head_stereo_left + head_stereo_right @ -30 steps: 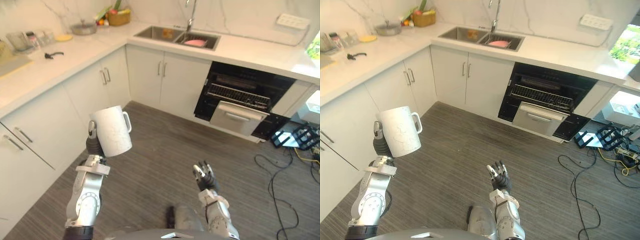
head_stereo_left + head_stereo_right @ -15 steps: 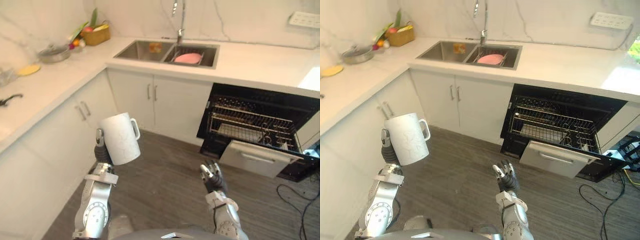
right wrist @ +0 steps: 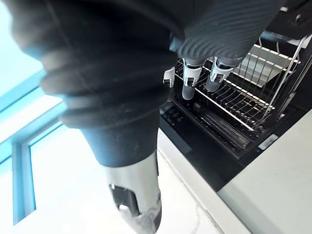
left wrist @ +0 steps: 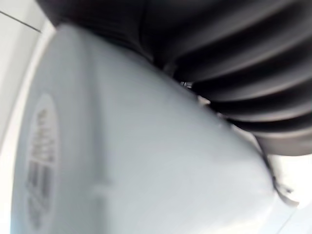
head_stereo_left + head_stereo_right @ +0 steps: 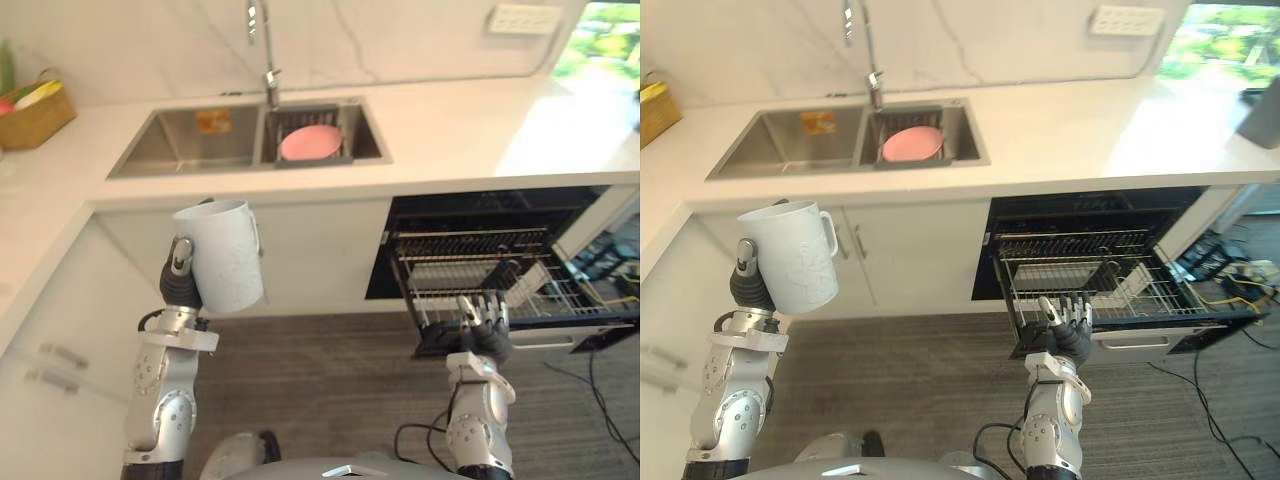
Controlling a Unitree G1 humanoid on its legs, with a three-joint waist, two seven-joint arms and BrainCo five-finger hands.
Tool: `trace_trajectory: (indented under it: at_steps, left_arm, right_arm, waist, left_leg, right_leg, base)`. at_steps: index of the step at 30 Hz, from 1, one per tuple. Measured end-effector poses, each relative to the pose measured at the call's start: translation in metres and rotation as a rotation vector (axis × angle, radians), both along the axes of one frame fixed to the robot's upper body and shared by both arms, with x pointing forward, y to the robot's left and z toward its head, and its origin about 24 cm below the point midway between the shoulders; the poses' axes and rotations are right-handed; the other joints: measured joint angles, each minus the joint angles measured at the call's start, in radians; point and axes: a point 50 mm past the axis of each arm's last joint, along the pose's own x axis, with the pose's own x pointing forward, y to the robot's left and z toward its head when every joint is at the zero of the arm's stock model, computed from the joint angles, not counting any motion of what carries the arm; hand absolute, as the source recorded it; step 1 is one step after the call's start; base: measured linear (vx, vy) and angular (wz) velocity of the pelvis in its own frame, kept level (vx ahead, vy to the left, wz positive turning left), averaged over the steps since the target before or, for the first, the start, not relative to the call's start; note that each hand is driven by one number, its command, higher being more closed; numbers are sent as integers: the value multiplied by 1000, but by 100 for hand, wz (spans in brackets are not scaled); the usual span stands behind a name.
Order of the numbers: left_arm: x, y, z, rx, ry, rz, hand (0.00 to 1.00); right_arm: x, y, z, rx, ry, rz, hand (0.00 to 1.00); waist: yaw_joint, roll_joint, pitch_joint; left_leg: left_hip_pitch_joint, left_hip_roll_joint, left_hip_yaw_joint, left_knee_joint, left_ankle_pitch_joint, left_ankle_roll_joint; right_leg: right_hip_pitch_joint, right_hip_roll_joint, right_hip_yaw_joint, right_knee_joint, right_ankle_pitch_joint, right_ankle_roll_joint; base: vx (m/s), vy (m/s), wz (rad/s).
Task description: Walk over to the sink, pick up the cup, carry it to the dishwasher, place the cup inside the dishwasher, then close the dishwasher door
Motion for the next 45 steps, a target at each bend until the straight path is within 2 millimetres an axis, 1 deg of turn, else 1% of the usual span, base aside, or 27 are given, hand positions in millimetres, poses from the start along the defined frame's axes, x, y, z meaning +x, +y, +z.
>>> trace_trajectory:
  at_steps: [1,2,3,4,6,7,8,9,10,12,14,15,17,19,20,22,25,27,28,29,30,31,32,34,37,41,45]
  left_arm:
    - [1,-4,2,1,-10,-16,100]
    - [1,-5,3,2,-16,-22,100]
    - [1,-6,6,5,-33,-30,100]
    - [0,-6,8,10,-45,-32,100]
    - [-1,-4,9,38,-58,-23,100]
    - [-2,-2,9,58,-59,-14,100]
    - [-2,-1,7,70,-48,-4,100]
    - [-2,-2,5,60,-37,1,100]
    - [0,-7,3,41,-25,-7,100]
    - [6,-19,4,33,-28,-52,100]
    - [9,-26,5,26,-26,-67,100]
    - [11,-27,4,22,-15,-61,100]
    - [13,-26,0,22,14,-31,100]
    - [12,-24,-3,5,37,4,100]
    - [13,-20,-3,1,42,28,100]
    - [11,-13,-8,-9,66,73,100]
    - [3,-9,-18,-21,105,112,100]
    - [1,-9,-19,-28,109,135,100]
    - [1,-9,-19,-38,112,147,100]
    - [1,-9,-19,-55,119,161,100]
    - [1,-10,-19,-63,120,166,100]
    - [1,-9,-19,-77,125,184,100]
    - [1,-8,-19,-81,123,196,100]
    - [0,0,-17,-88,115,252,100]
    - [-3,14,-19,-89,137,332,100]
    - [-6,19,-16,-78,114,390,100]
    - [-1,12,-12,-37,105,403,100]
  right_arm:
    - [-3,2,6,-7,-24,0,0]
    - [-4,3,9,-12,-38,3,0]
    - [-7,3,18,-25,-76,6,0]
    - [-7,4,25,-36,-109,14,0]
    - [-5,6,33,-60,-154,56,0]
    - [-4,11,34,-69,-163,95,0]
    - [-2,16,34,-92,-154,140,0]
    - [-1,17,35,-111,-151,159,0]
    - [1,19,37,-136,-156,178,0]
    - [1,19,39,-160,-145,176,0]
    - [4,20,41,-179,-133,169,0]
    - [5,19,44,-190,-143,163,0]
    - [7,16,51,-214,-163,164,0]
    - [7,8,59,-264,-184,175,0]
    - [8,8,60,-266,-186,181,0]
    - [9,10,59,-265,-182,213,0]
    - [11,18,58,-262,-188,279,0]
    - [13,23,56,-260,-185,316,0]
    - [15,26,53,-262,-174,343,0]
    - [17,28,49,-259,-159,363,0]
    - [17,27,48,-261,-153,365,0]
    - [18,26,45,-258,-138,366,0]
    - [18,27,44,-250,-137,364,0]
    - [19,32,43,-228,-153,370,0]
    - [23,39,46,-202,-192,383,0]
    - [28,46,52,-184,-247,432,0]
    - [30,56,54,-113,-283,504,0]
  waist:
    - [-10,23,9]
    - [-12,29,9]
    - [-13,32,11]
    - [-13,30,13]
    - [-14,23,13]
    - [-12,1,1]
    - [-7,-26,-13]
    - [-3,-17,-18]
    - [-6,16,-15]
    - [-22,45,-4]
    - [-21,50,-3]
    - [-20,53,-2]
    - [-13,57,-3]
    - [6,89,-27]
    - [7,96,-30]
    - [11,92,-27]
    - [24,94,-31]
    - [39,98,-41]
    - [44,106,-52]
    - [44,119,-61]
    - [44,129,-67]
    - [43,137,-79]
    - [43,142,-86]
    - [51,103,-81]
    - [59,68,-82]
    - [63,63,-82]
    - [55,62,-81]
  left_leg:
    - [60,28,23,-29,-18,-4]
    - [85,38,36,-48,-21,-11]
    - [132,48,67,-88,-29,-24]
    - [162,49,93,-118,-35,-37]
    - [228,48,153,-170,-47,-60]
    - [268,32,181,-191,-55,-79]
    - [290,7,189,-191,-69,-99]
    - [295,18,186,-188,-76,-104]
    - [288,43,181,-174,-81,-103]
    - [267,63,177,-128,-84,-101]
    - [238,86,174,-25,-79,-97]
    - [216,113,164,84,-64,-103]
    - [161,151,135,279,4,-125]
    - [61,167,52,424,-30,-161]
    - [21,159,18,415,-68,-154]
    - [12,148,-12,350,-102,-145]
    - [-9,138,-119,201,-110,-147]
    - [-32,138,-165,118,-99,-147]
    - [-51,139,-171,46,-60,-138]
    - [-55,135,-166,-40,20,-130]
    - [-55,133,-164,-82,79,-125]
    - [-34,128,-158,-144,111,-143]
    - [-17,117,-159,-179,114,-141]
    - [13,75,-150,-267,135,-120]
    - [55,38,-146,-303,144,-107]
    - [69,20,-142,-326,147,-95]
    - [71,20,-126,-346,160,-89]
  right_leg:
    - [-50,38,-63,-13,-63,0]
    - [-77,53,-99,-44,-86,4]
    - [-126,68,-185,-128,-111,4]
    - [-156,67,-255,-202,-112,2]
    - [-189,61,-404,-354,-62,-18]
    - [-194,69,-483,-459,46,-59]
    - [-192,81,-505,-529,77,-174]
    - [-183,98,-495,-544,62,-161]
    - [-180,135,-488,-584,65,-161]
    - [-174,169,-481,-625,61,-152]
    - [-162,199,-448,-648,54,-147]
    - [-132,221,-428,-677,54,-147]
    - [-79,250,-381,-732,58,-144]
    - [-62,288,-313,-799,72,-149]
    - [-56,292,-282,-819,79,-146]
    - [-35,292,-233,-840,83,-141]
    - [6,288,-158,-870,79,-130]
    - [9,284,-129,-888,88,-104]
    - [10,280,-118,-905,100,-78]
    - [10,277,-113,-913,117,-45]
    - [10,277,-112,-914,119,-32]
    - [9,274,-108,-912,121,-9]
    - [7,266,-111,-912,123,-1]
    - [3,229,-114,-931,138,32]
    - [47,195,-119,-972,154,57]
    - [59,182,-121,-998,165,71]
    - [58,188,-115,-1033,185,61]
  base:
    - [326,104,-45]
    - [465,104,-62]
    - [287,43,-64]
    - [406,59,-85]
    - [406,28,-78]
    - [435,1,-88]
    - [465,-46,-95]
    - [423,-89,-90]
    - [334,-81,-54]
    - [286,-91,-37]
    - [273,-93,-54]
    - [227,-71,-72]
    - [201,-28,-83]
    - [205,44,-102]
    - [214,67,-81]
    - [169,68,-81]
    - [136,89,-71]
    - [133,147,-58]
    - [137,196,-36]
    - [146,216,-28]
    - [182,251,-15]
    - [202,259,-2]
    - [217,312,4]
    - [113,238,5]
    - [45,171,4]
    - [-36,67,-1]
    - [-79,11,-7]
